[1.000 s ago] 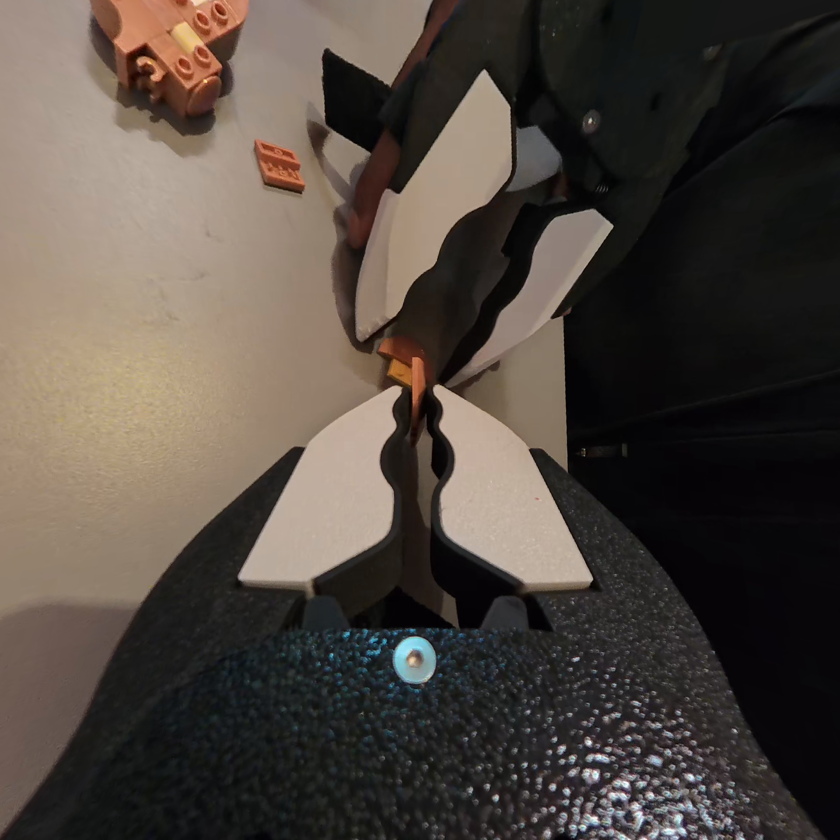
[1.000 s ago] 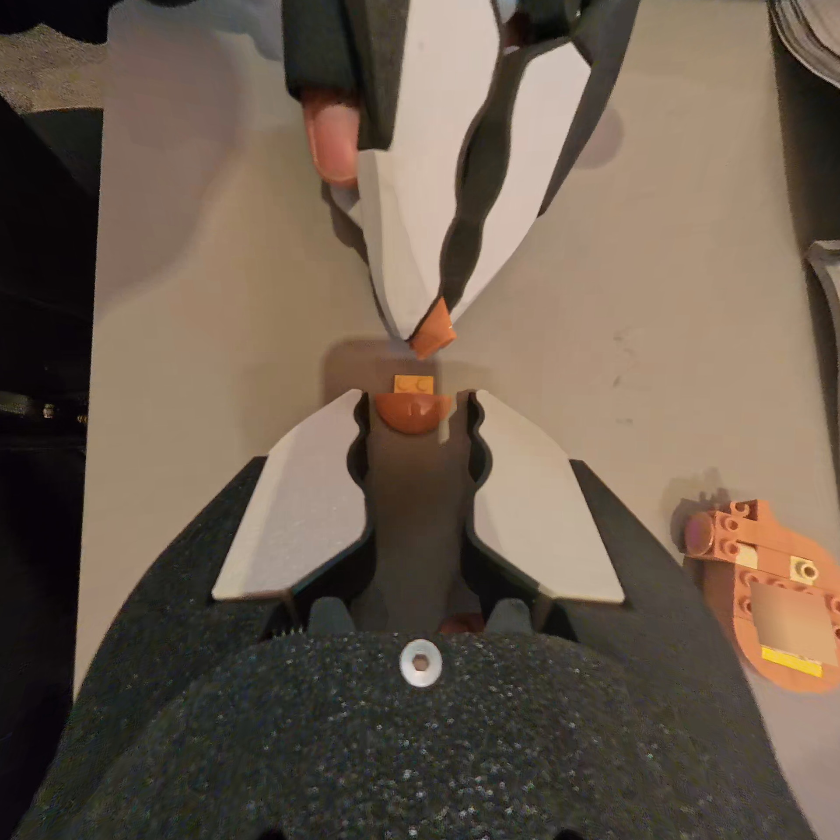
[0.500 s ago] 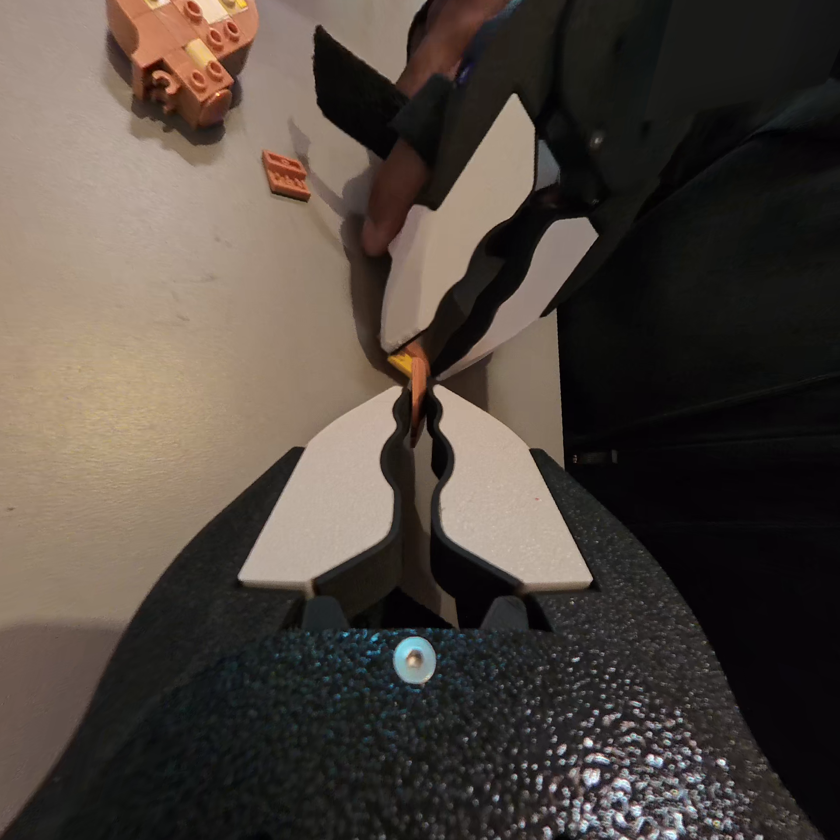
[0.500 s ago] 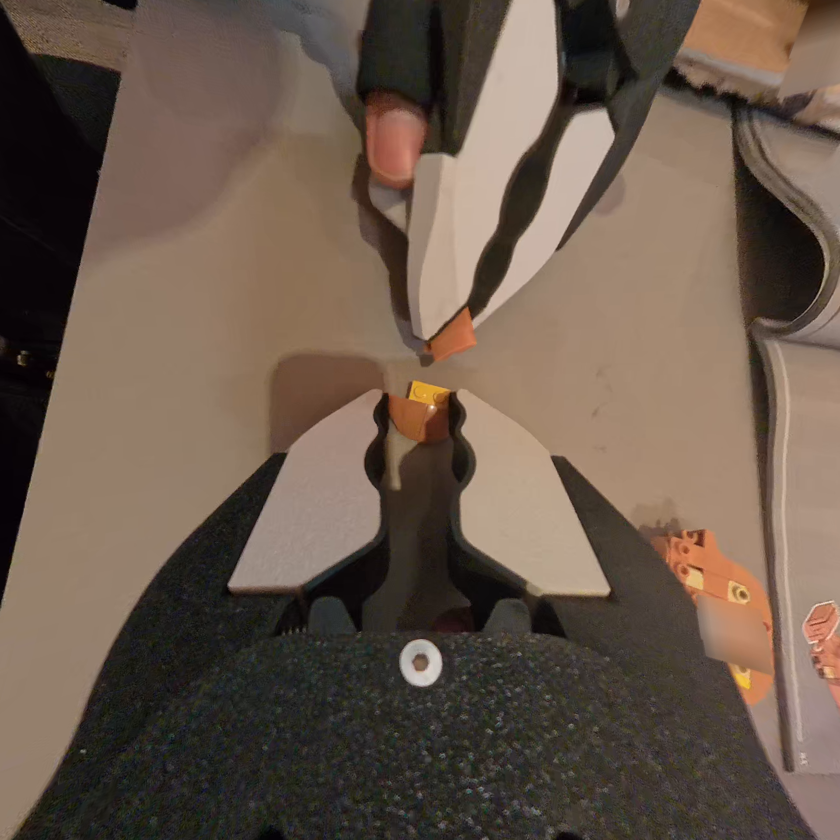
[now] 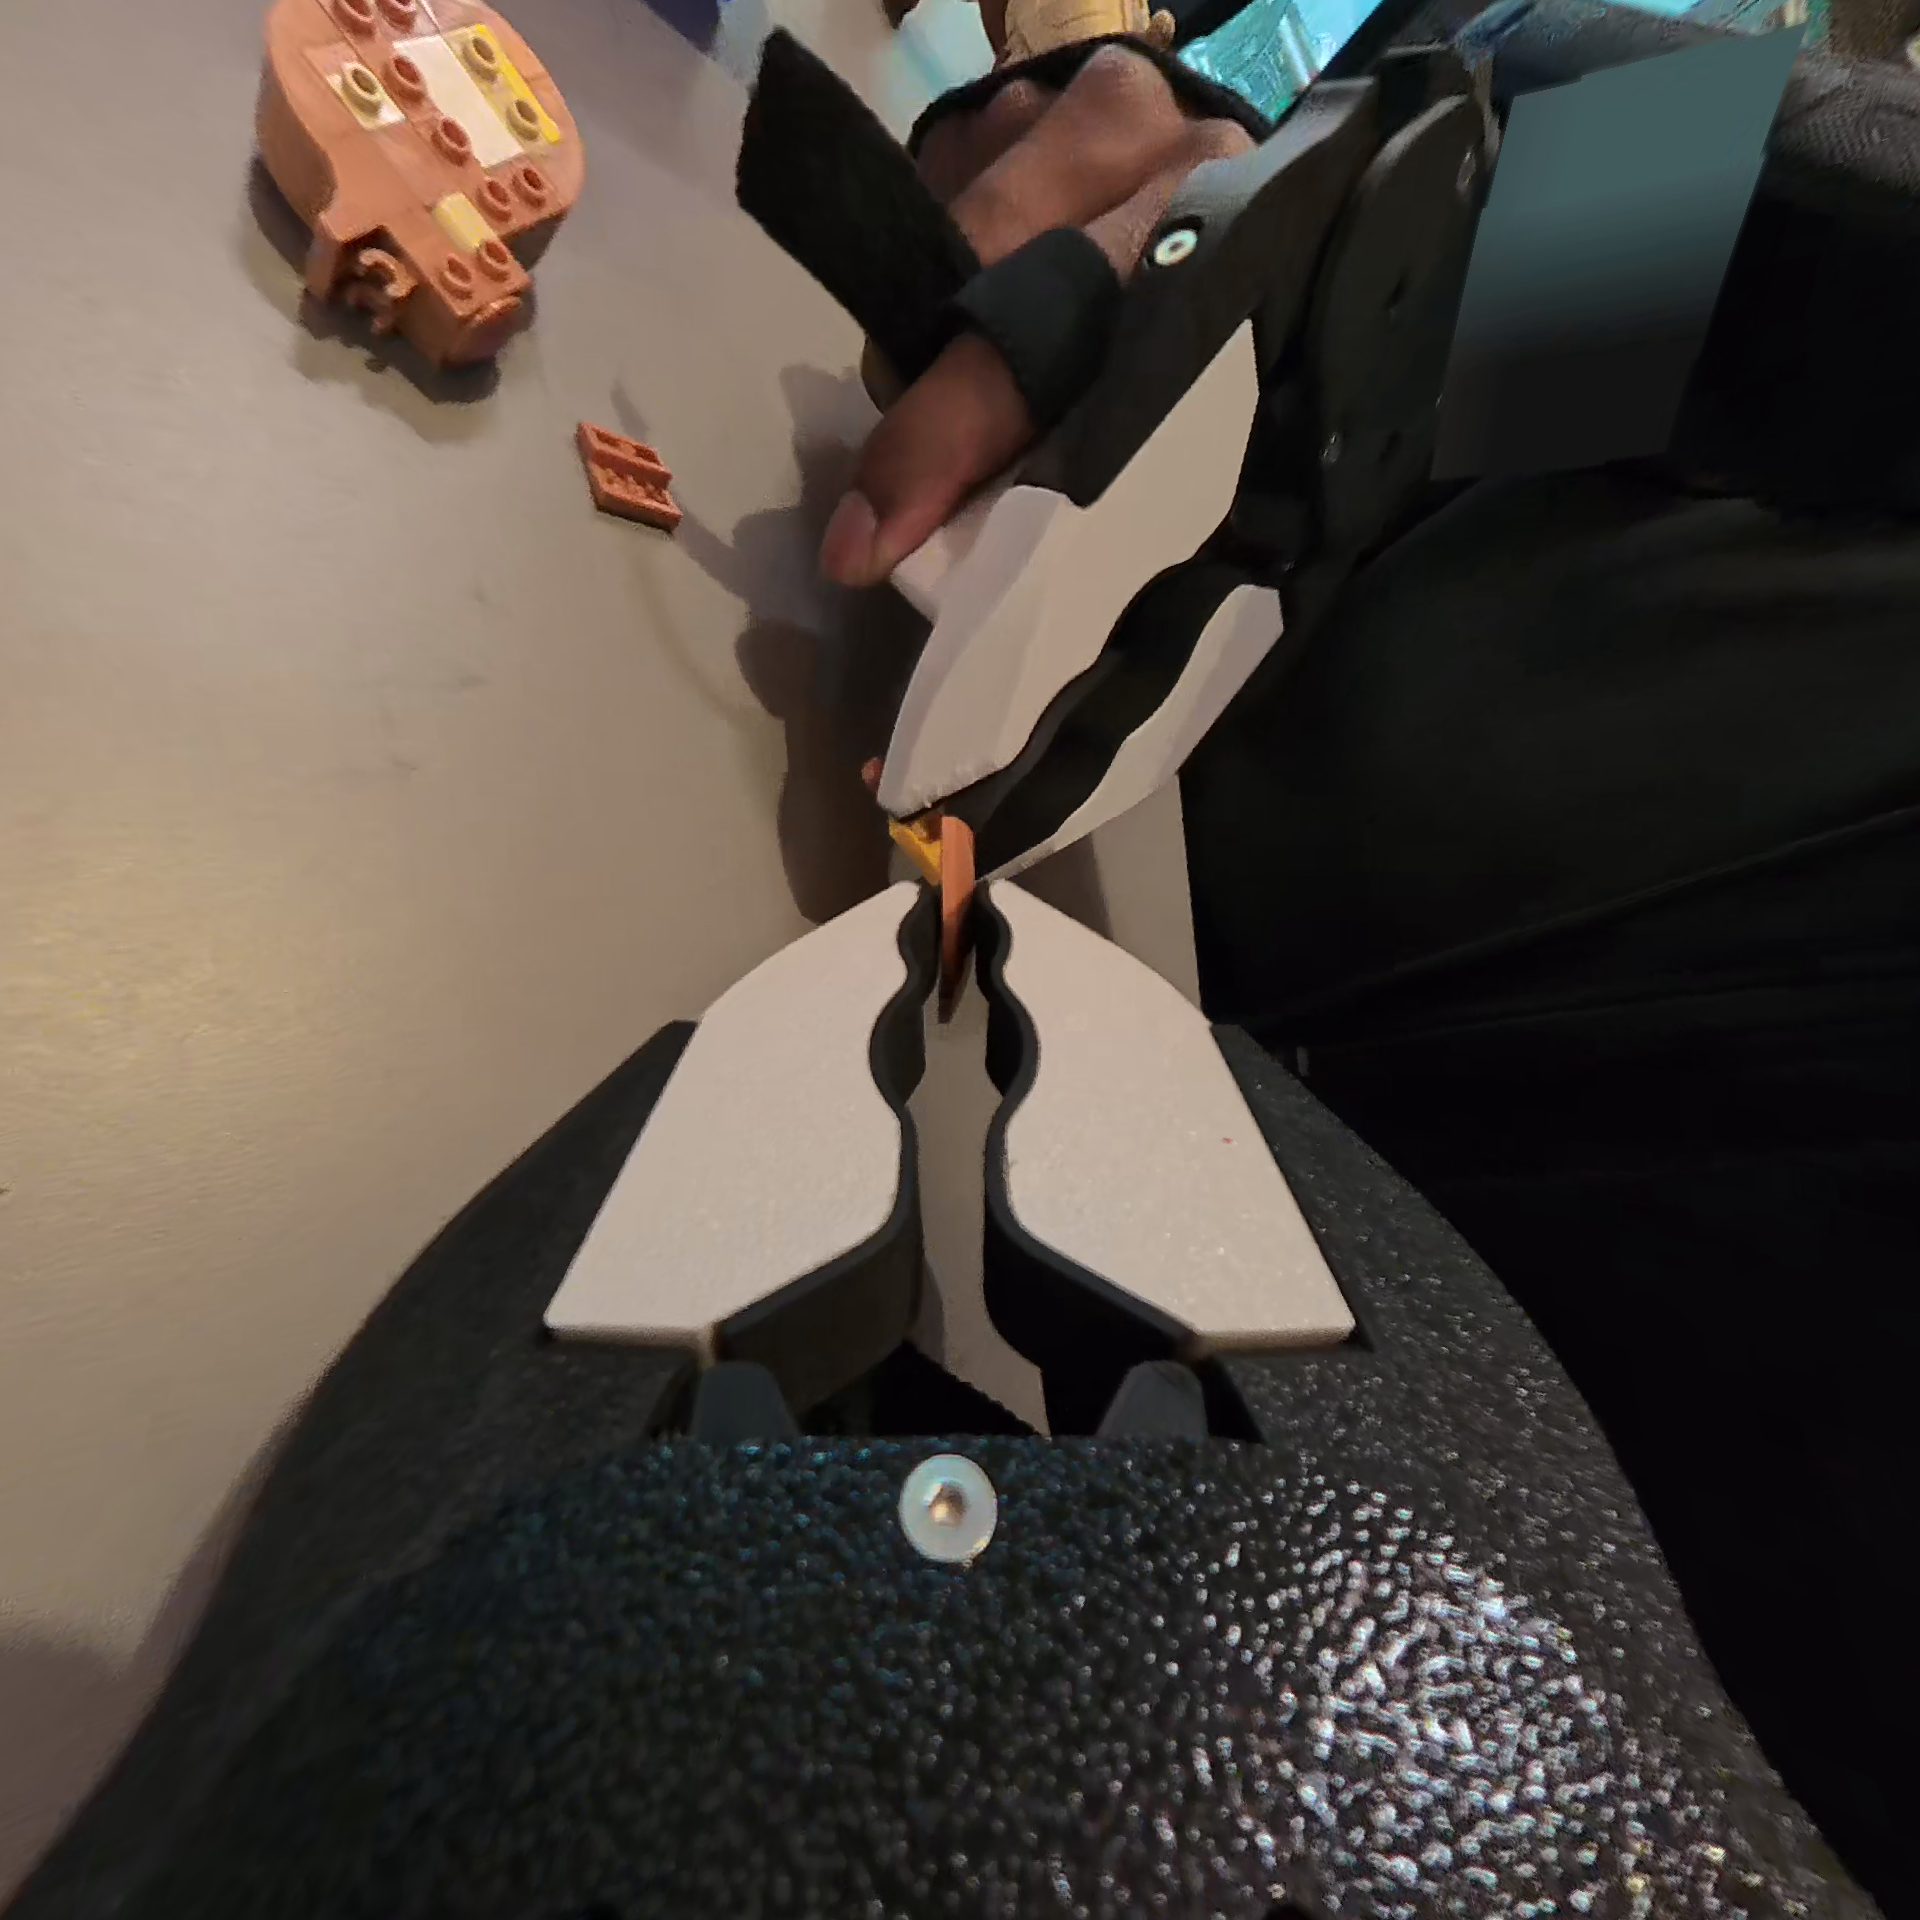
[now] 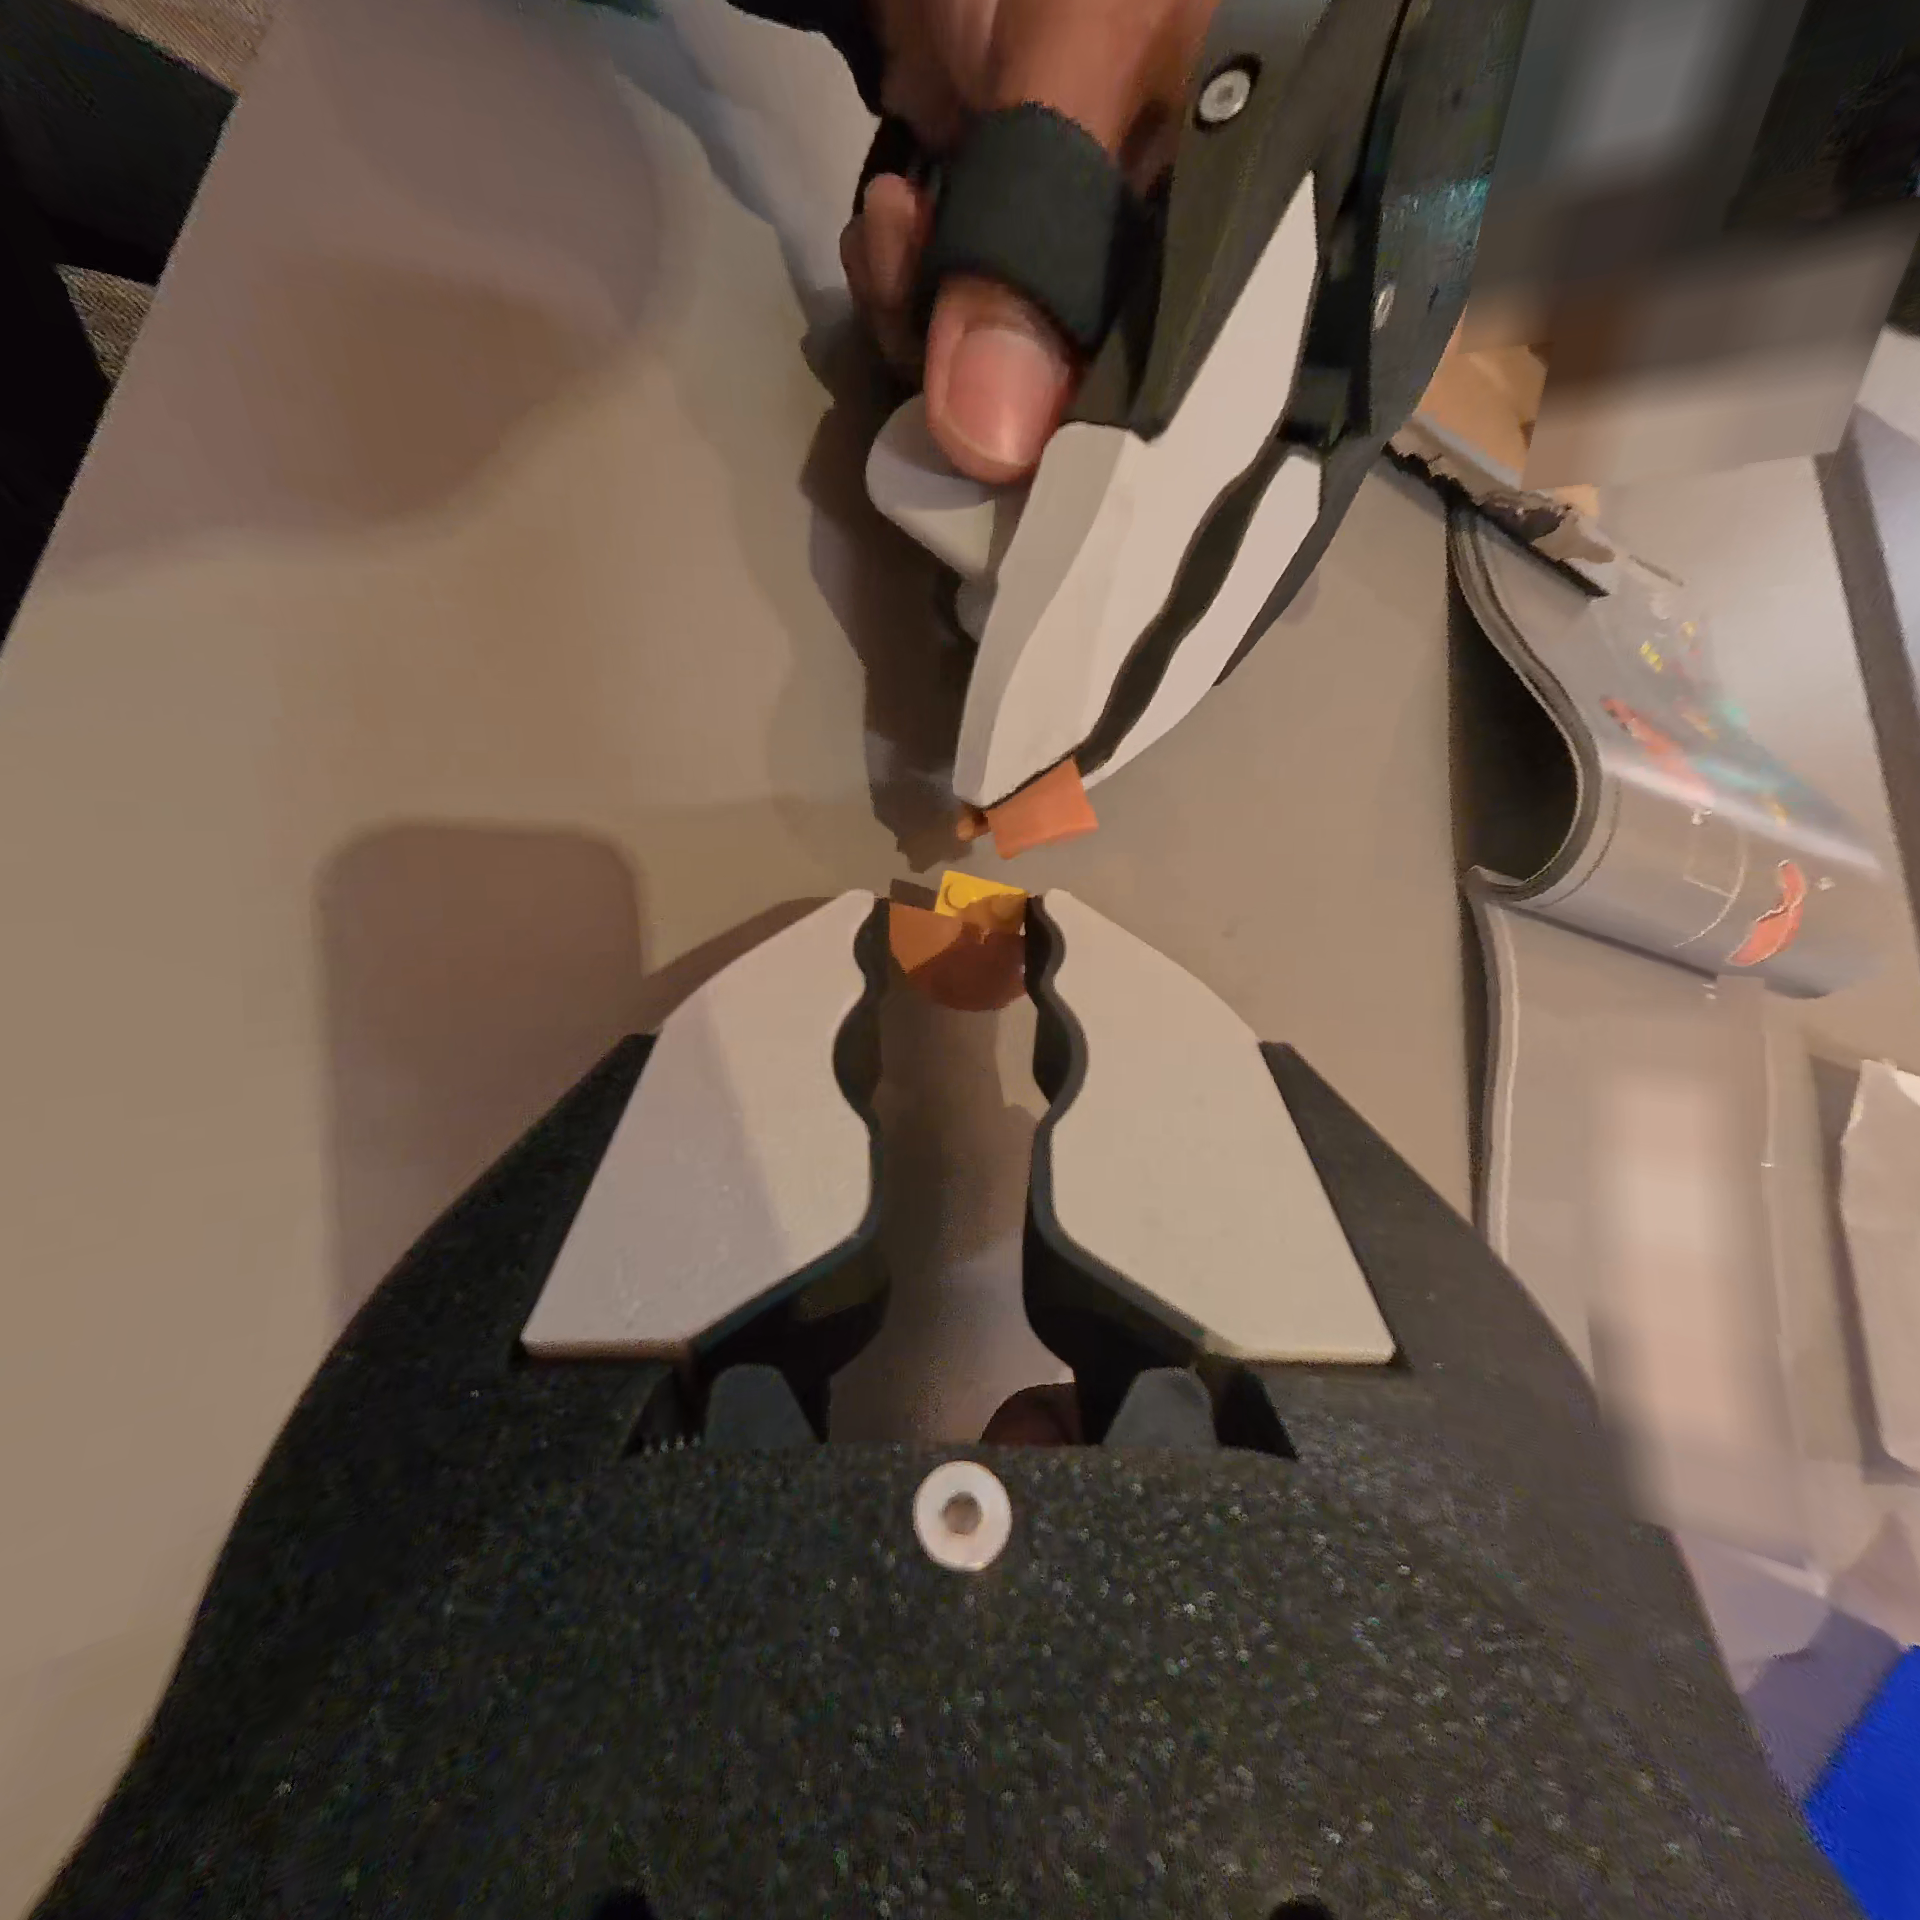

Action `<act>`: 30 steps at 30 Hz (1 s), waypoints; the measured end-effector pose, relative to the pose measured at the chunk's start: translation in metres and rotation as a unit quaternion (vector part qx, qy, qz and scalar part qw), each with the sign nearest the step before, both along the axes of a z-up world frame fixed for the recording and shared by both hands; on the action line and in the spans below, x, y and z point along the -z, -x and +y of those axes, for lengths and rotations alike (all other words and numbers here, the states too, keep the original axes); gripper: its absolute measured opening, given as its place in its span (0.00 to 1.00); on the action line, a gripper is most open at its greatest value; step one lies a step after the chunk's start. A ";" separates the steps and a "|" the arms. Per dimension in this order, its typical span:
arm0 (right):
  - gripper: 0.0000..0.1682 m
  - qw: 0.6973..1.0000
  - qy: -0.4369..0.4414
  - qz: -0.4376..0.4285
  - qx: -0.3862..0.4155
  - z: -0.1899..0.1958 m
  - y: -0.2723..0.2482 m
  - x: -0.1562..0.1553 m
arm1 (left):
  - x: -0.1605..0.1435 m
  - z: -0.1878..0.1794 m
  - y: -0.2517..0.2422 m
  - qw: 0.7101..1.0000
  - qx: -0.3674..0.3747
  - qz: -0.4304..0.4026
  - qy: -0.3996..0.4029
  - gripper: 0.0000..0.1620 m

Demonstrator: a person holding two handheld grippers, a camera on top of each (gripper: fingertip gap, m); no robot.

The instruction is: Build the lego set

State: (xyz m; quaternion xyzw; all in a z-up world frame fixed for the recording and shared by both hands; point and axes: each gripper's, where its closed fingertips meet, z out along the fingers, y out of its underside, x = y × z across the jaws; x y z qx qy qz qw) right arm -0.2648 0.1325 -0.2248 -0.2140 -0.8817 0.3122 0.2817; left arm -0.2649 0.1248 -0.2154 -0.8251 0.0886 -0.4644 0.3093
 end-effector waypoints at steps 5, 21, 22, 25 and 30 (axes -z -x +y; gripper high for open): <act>0.15 1.000 -0.010 0.023 0.009 0.001 0.003 -0.005 | 0.001 0.003 0.001 1.000 -0.005 -0.002 0.007 0.03; 0.14 0.998 -0.015 0.053 0.011 -0.003 0.004 -0.011 | -0.006 0.003 -0.003 0.999 0.000 -0.039 0.006 0.04; 0.13 0.998 -0.016 0.056 0.012 -0.003 0.004 -0.011 | -0.006 0.003 -0.004 0.999 0.001 -0.039 0.005 0.04; 0.13 0.998 -0.019 0.057 0.014 -0.003 0.004 -0.012 | -0.006 0.003 -0.005 0.999 -0.001 -0.041 0.008 0.03; 0.13 0.998 -0.018 0.054 0.014 -0.003 0.004 -0.009 | -0.003 0.003 -0.006 0.999 -0.006 -0.029 0.012 0.03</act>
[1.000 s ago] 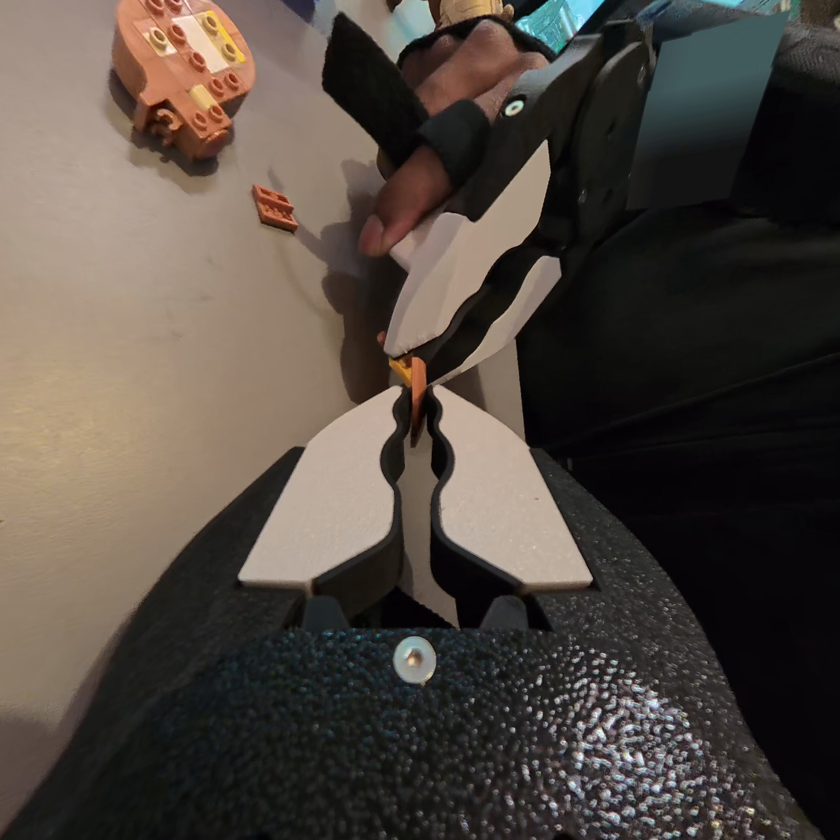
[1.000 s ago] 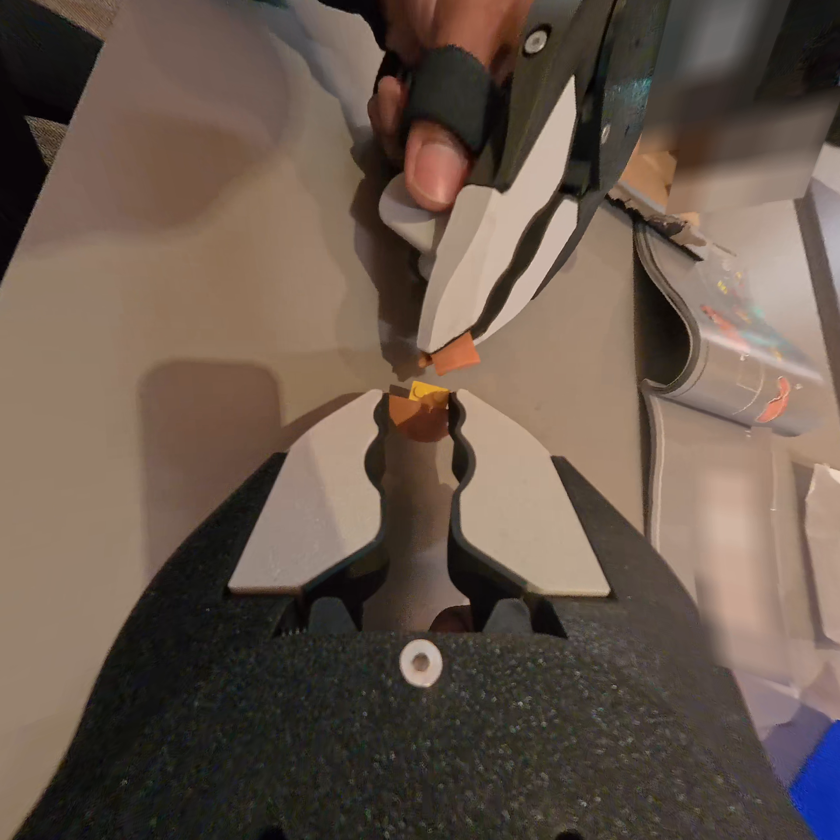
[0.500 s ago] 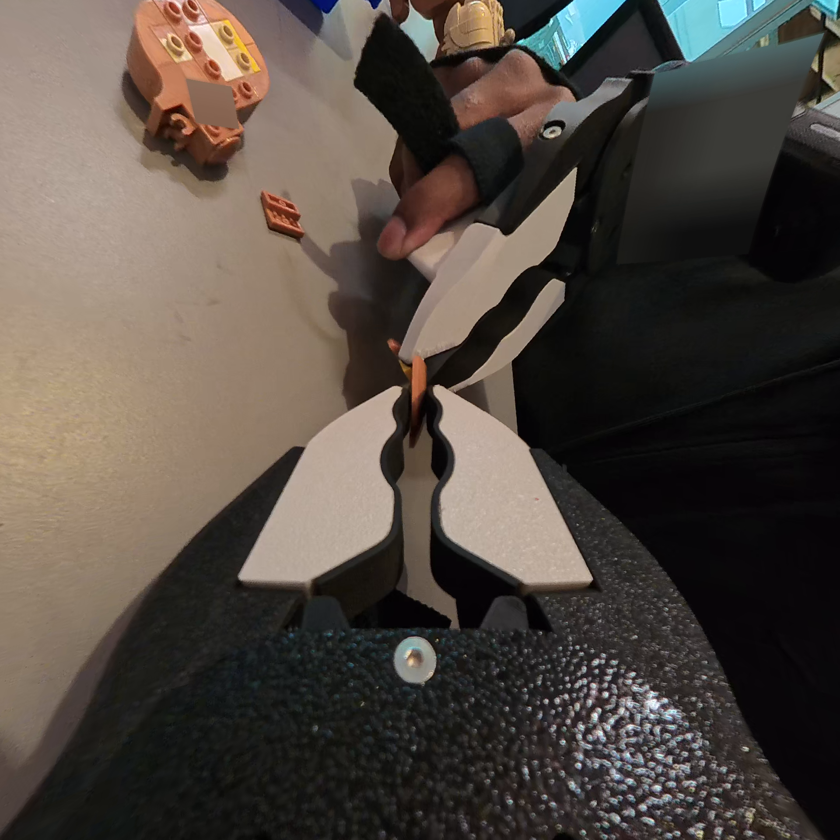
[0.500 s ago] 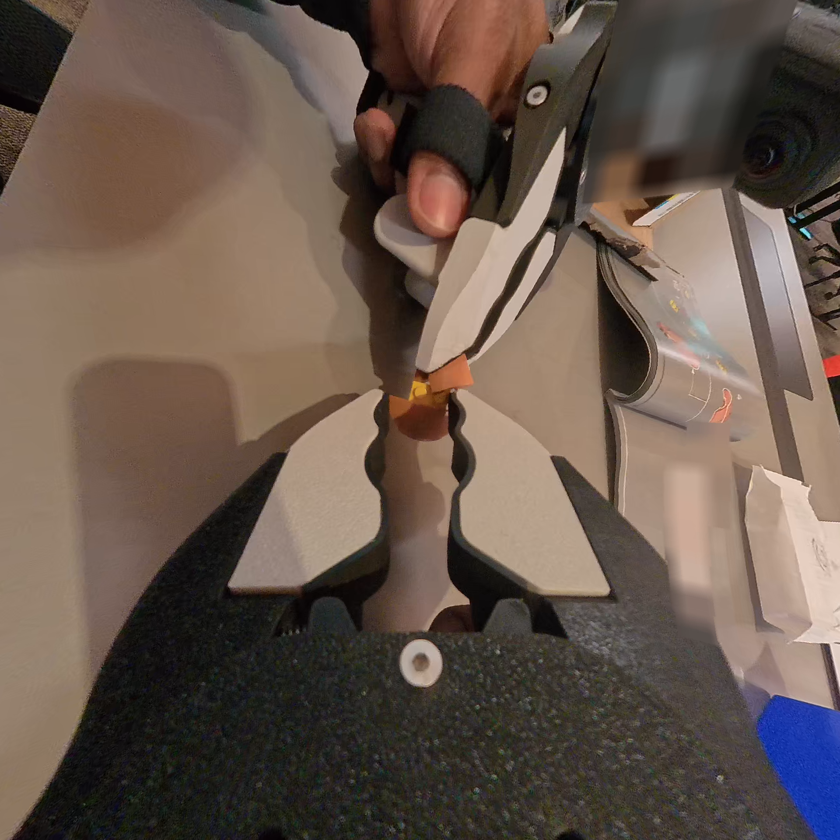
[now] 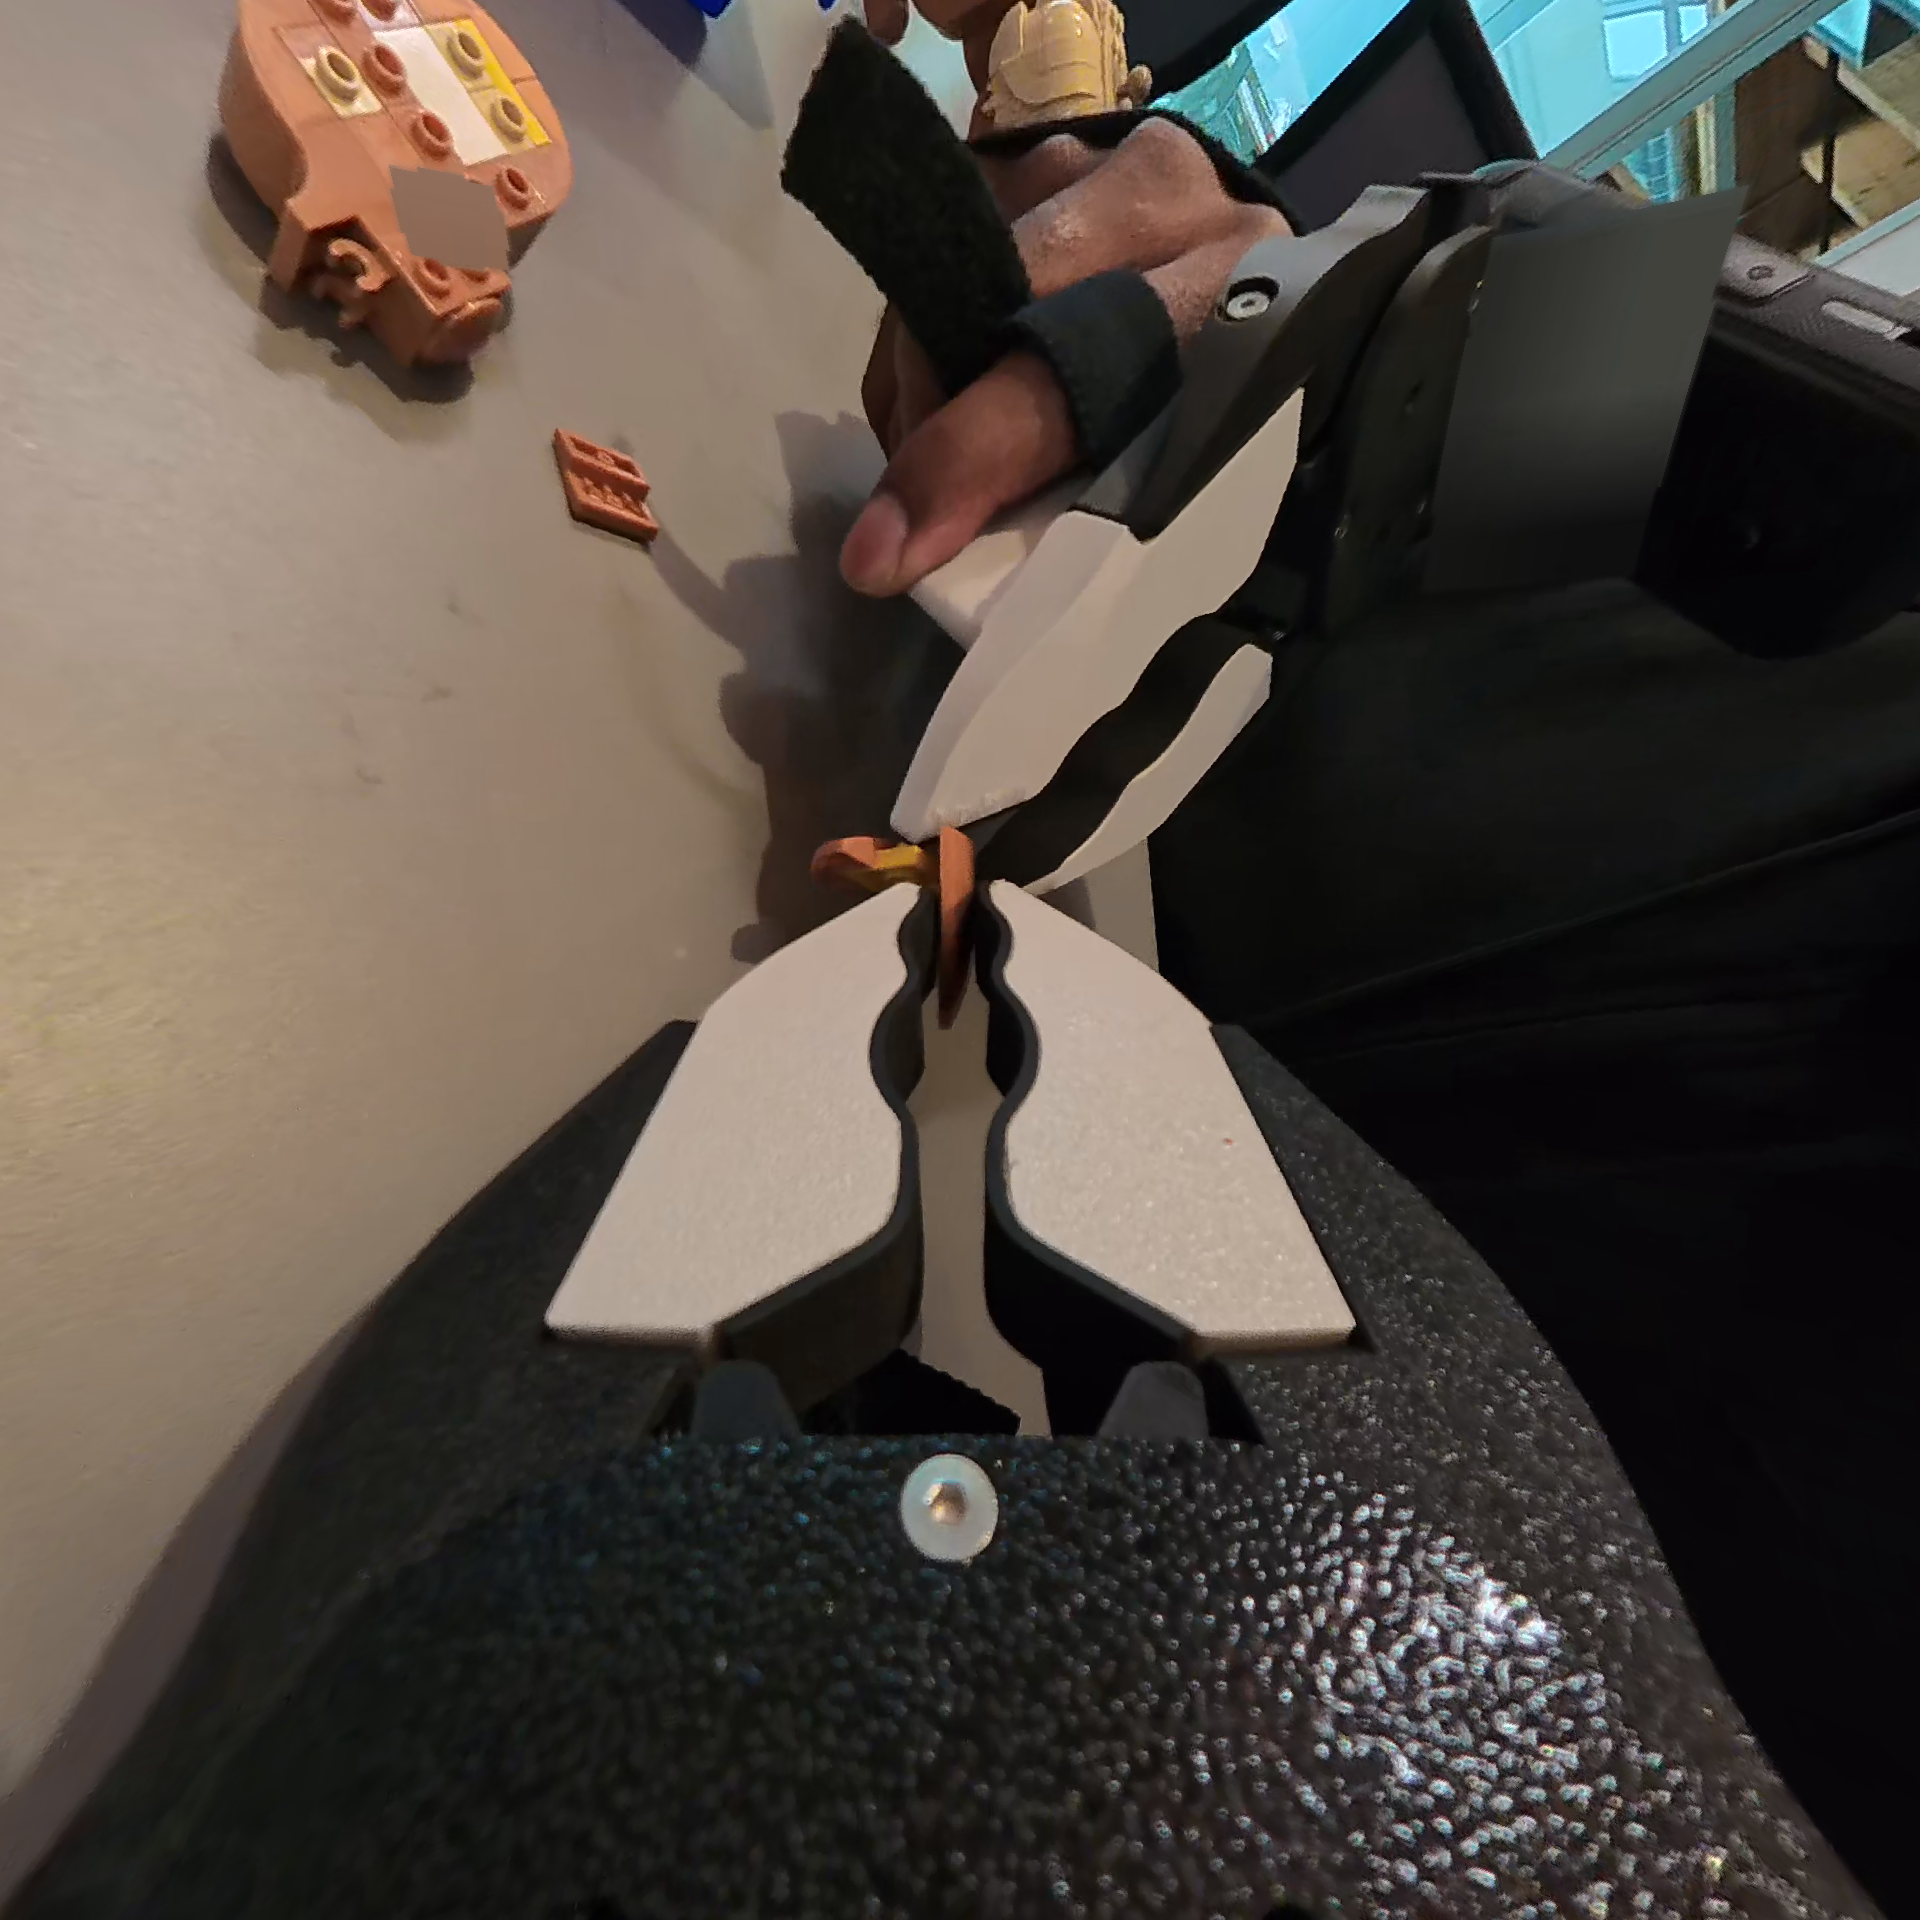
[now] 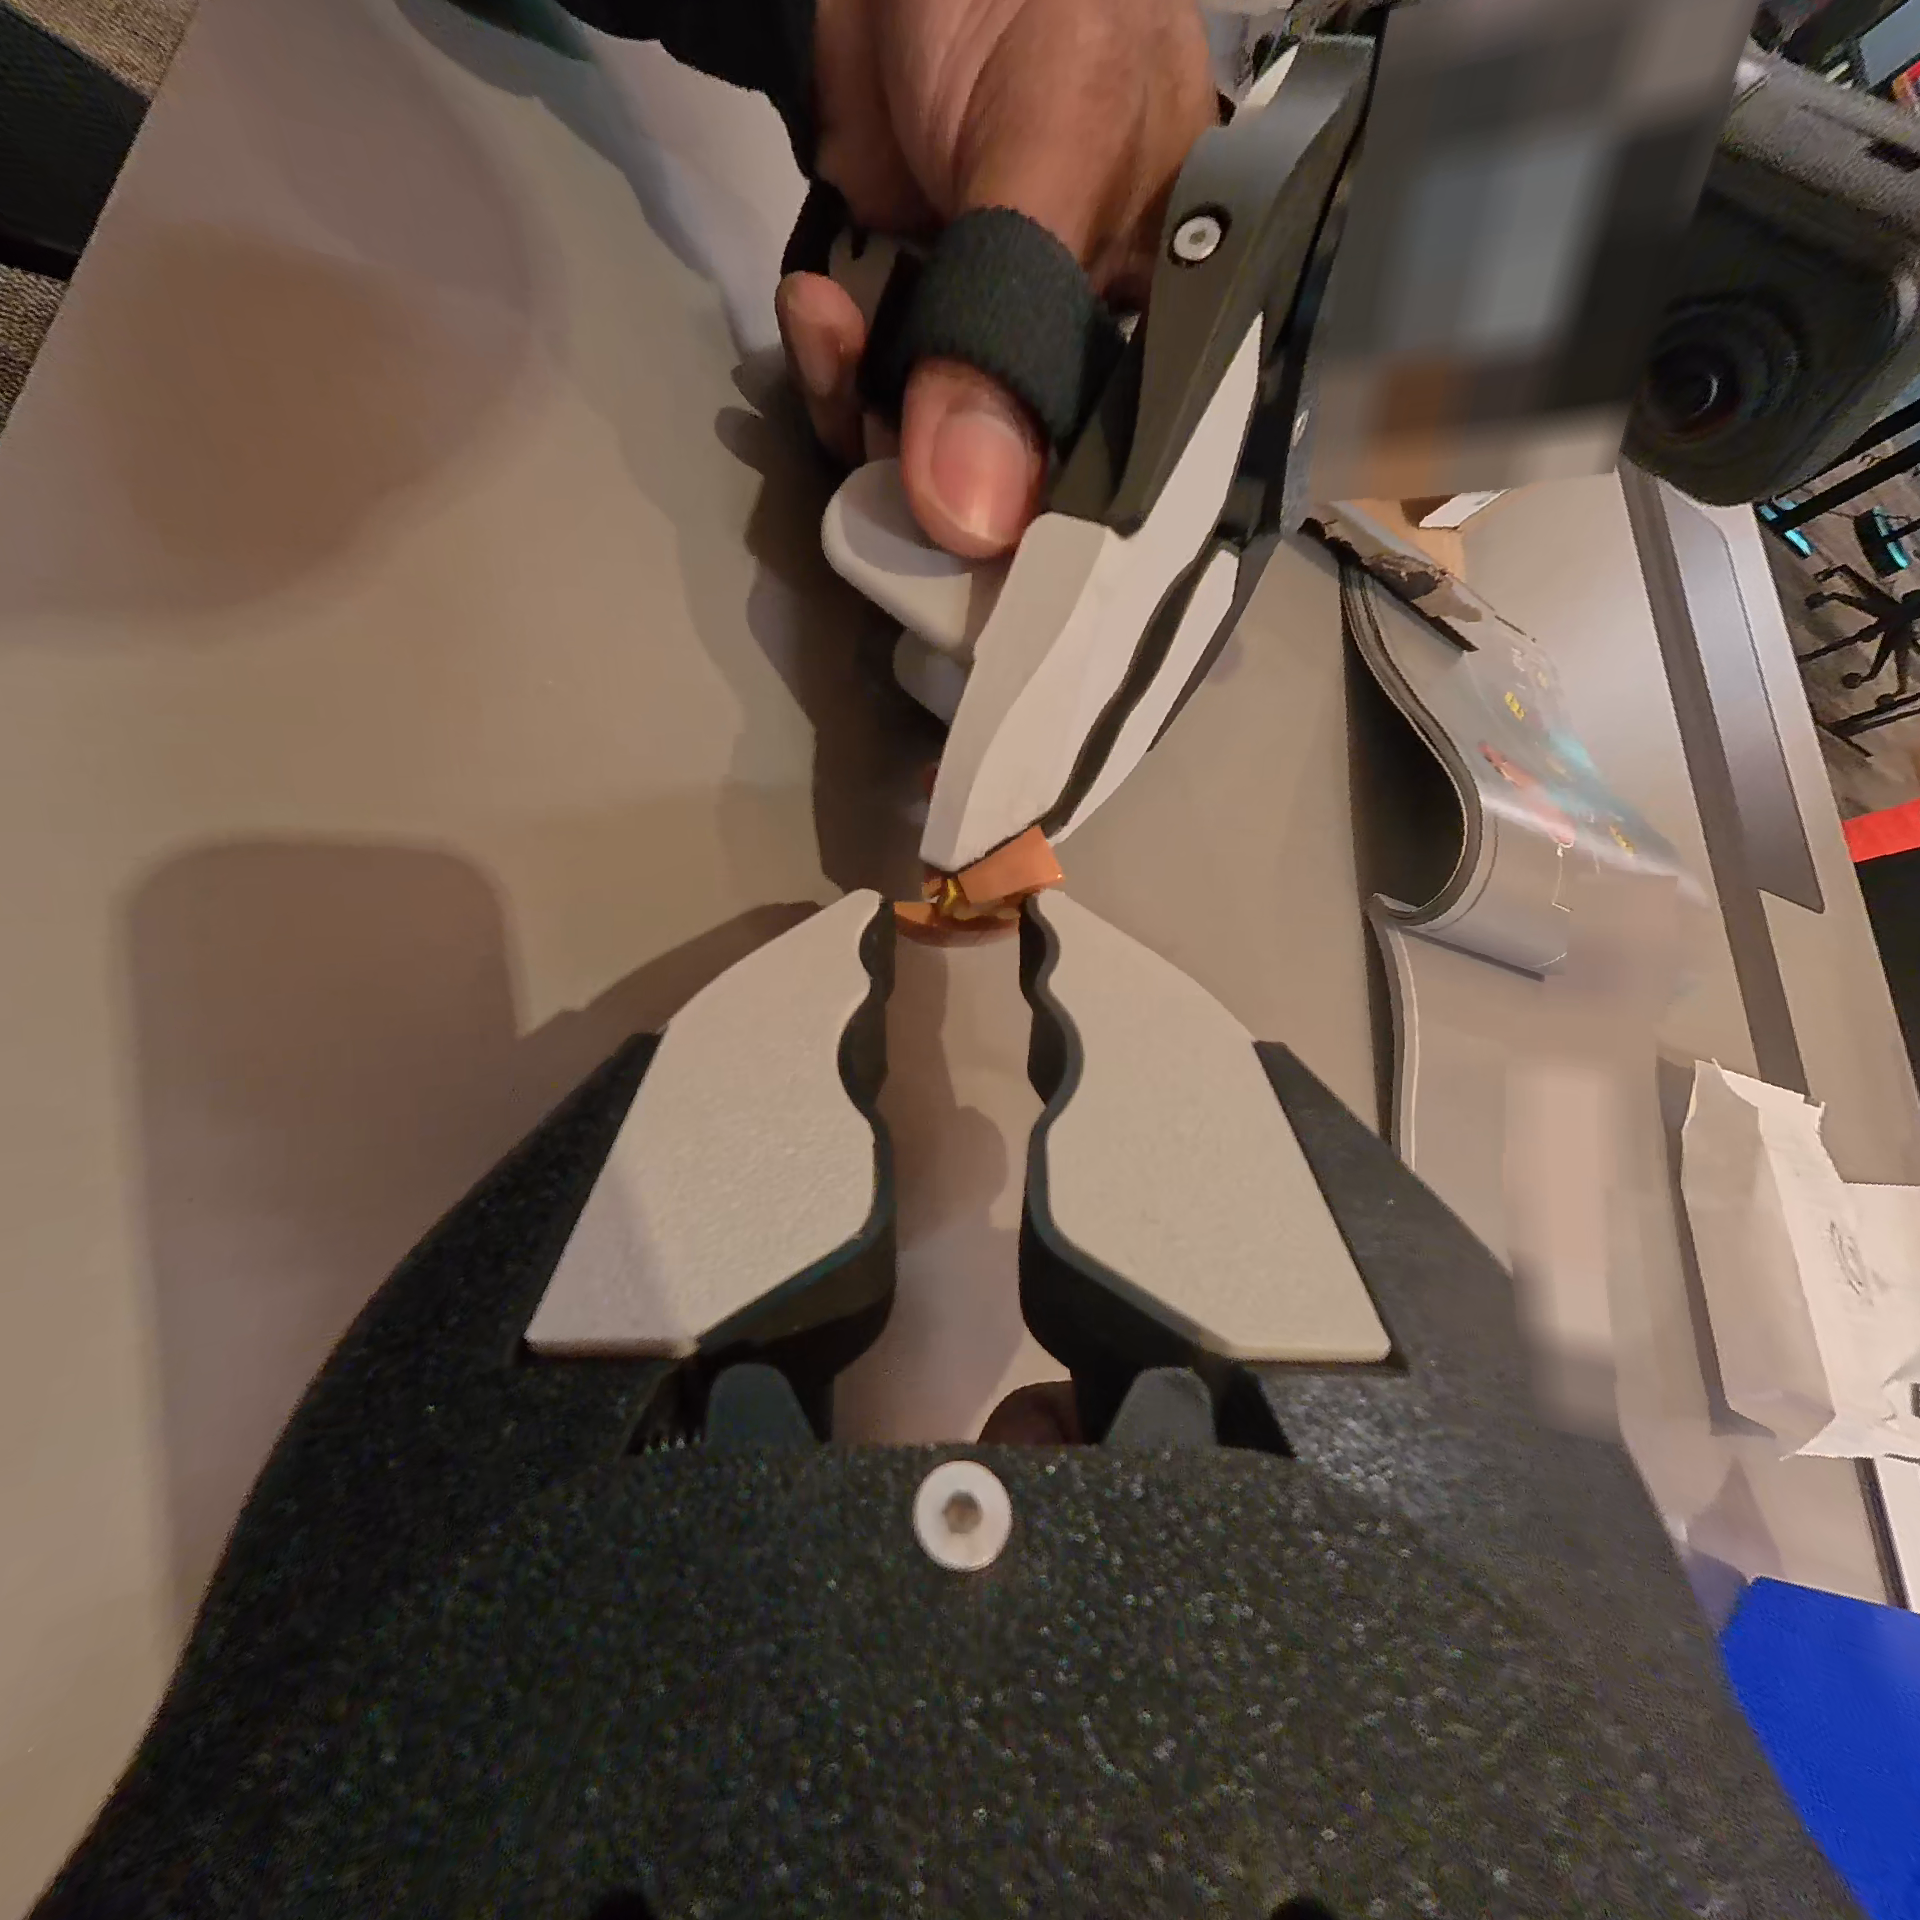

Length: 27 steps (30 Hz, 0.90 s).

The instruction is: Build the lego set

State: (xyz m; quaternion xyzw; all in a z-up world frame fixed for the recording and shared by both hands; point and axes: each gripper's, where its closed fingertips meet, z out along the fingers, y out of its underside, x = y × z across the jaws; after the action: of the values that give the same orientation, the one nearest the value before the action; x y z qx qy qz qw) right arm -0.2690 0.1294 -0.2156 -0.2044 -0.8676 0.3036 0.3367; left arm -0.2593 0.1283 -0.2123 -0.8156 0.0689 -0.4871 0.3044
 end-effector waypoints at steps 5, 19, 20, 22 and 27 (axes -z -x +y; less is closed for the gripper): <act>0.14 1.000 0.005 0.004 0.001 -0.001 0.000 -0.003 | -0.002 -0.001 -0.002 1.000 0.000 -0.006 -0.003 0.03; 0.16 1.000 0.014 -0.022 0.015 0.005 0.000 0.006 | 0.009 0.000 -0.005 0.999 -0.008 0.045 0.011 0.04; 0.17 0.999 0.013 -0.026 0.019 0.009 0.000 0.005 | 0.010 0.000 -0.005 0.999 -0.009 0.049 0.011 0.04; 0.17 0.998 0.018 -0.056 0.025 0.018 -0.003 0.007 | 0.012 -0.001 -0.004 0.998 -0.010 0.061 0.013 0.04; 0.19 0.978 0.088 -0.173 0.071 0.035 -0.005 0.018 | 0.015 -0.002 -0.005 0.997 -0.007 0.077 0.012 0.04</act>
State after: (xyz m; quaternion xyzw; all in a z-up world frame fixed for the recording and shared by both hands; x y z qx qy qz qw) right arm -0.2635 0.1642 -0.2334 -0.3438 -0.8657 0.3143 0.1831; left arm -0.2543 0.1263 -0.2270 -0.8549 0.0806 -0.4216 0.2915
